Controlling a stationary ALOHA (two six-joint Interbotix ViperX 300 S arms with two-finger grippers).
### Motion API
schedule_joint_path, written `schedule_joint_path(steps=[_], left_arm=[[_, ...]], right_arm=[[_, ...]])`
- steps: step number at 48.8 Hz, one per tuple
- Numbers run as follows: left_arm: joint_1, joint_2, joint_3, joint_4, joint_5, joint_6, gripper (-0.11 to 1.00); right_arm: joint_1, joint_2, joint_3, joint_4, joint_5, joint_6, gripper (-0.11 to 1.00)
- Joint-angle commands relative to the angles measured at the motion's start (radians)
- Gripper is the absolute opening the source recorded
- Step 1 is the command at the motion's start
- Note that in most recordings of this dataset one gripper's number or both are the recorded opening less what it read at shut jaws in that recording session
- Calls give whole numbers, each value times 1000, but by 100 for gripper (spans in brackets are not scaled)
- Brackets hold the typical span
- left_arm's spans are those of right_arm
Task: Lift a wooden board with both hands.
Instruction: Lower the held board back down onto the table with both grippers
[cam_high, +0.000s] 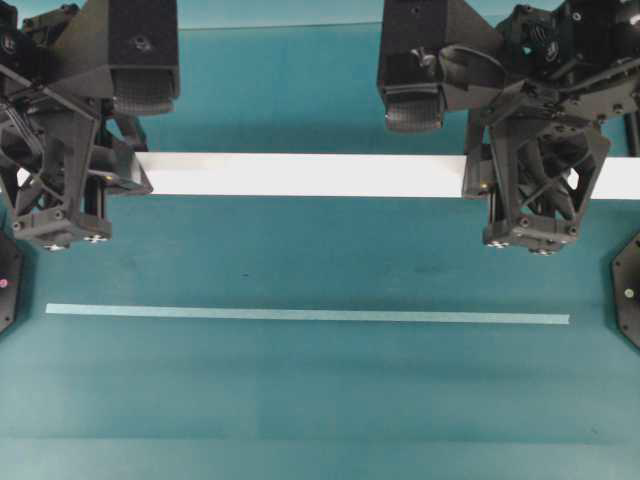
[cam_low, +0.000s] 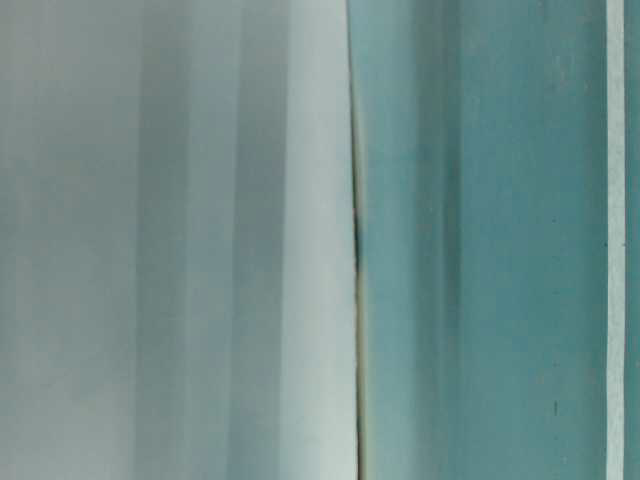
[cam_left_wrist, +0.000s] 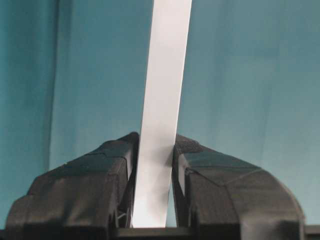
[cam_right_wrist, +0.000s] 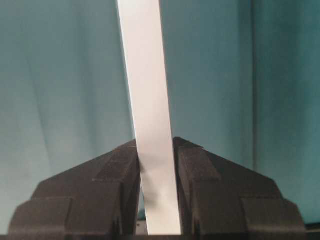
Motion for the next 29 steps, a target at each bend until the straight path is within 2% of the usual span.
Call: schedule_joint_path(steps=[1,14,29], left_arm=[[2,5,-35,2,-23,-3,17],[2,6,-20,2,-32,5,17],[3,8,112,2,-115,6,17]], right_arm=[[3,9,-29,3,-25,-5,21],[-2,9,11,2,-29,-9,21],[-5,25,163,-8,-81,-54,21]])
